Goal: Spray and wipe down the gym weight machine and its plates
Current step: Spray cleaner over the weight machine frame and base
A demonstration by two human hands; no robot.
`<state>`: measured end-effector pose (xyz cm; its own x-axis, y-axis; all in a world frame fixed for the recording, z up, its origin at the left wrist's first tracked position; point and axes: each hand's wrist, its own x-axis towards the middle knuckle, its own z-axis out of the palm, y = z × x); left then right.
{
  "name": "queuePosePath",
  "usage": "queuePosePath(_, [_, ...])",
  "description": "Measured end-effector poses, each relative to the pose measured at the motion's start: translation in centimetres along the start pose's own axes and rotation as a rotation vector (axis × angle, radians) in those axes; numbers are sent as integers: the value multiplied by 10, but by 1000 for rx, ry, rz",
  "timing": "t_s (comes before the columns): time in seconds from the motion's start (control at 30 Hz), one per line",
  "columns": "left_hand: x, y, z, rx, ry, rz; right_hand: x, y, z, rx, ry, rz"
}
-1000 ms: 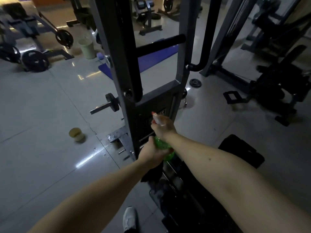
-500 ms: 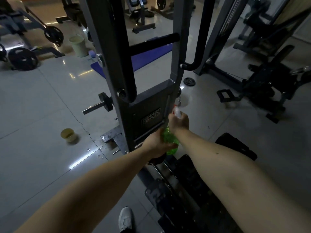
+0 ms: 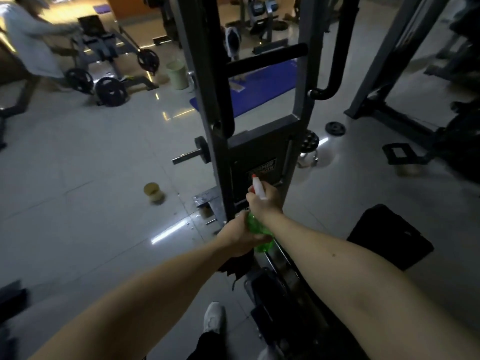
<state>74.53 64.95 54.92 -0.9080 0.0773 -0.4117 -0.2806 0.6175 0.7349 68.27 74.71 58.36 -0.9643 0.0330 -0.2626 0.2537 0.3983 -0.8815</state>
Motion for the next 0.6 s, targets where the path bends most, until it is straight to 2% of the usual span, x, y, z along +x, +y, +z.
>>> queuePosePath(0.1, [-18,-17,2,-31,62,-40,-10,0,18,-106,-48,-19])
queuePosePath(0.33, [-24,-65,-5,-40,34,-171,-19,15,61,-182,-117,35])
queuePosePath(0.5, [-15,-96,-12,11,-59,-166,-12,33,95,-249,-44,107])
queuePosePath(0.6, [-2,-127,-14,20,-124,-156,-7,51,120,-200,25,200])
